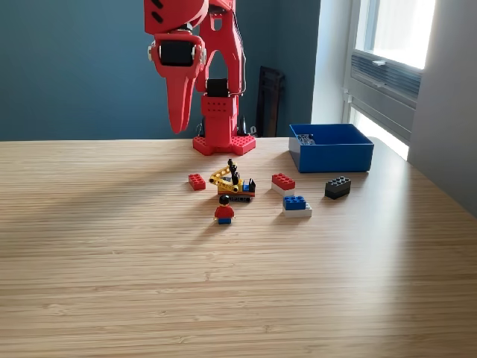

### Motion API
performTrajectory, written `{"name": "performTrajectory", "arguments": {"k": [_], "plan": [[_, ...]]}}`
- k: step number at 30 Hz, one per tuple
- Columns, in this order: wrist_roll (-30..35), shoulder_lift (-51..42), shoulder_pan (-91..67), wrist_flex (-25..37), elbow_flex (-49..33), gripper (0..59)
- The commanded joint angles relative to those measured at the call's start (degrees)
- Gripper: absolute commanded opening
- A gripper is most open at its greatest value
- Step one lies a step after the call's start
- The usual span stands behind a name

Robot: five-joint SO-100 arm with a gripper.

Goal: Grasp a lego block and put it in the bin.

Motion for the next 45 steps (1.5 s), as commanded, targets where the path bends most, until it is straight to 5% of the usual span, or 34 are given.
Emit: {"name": "performTrajectory", "arguments": {"k": [1,24,45], "plan": [[0.18,-5.1,-2.02,-1.58,-3.69,21.0],[-6.42,-31.46,-11.51,0.09,-21.36,25.0],[-10.46,-41.13,-11.95,5.19,-29.71,21.2]]}}
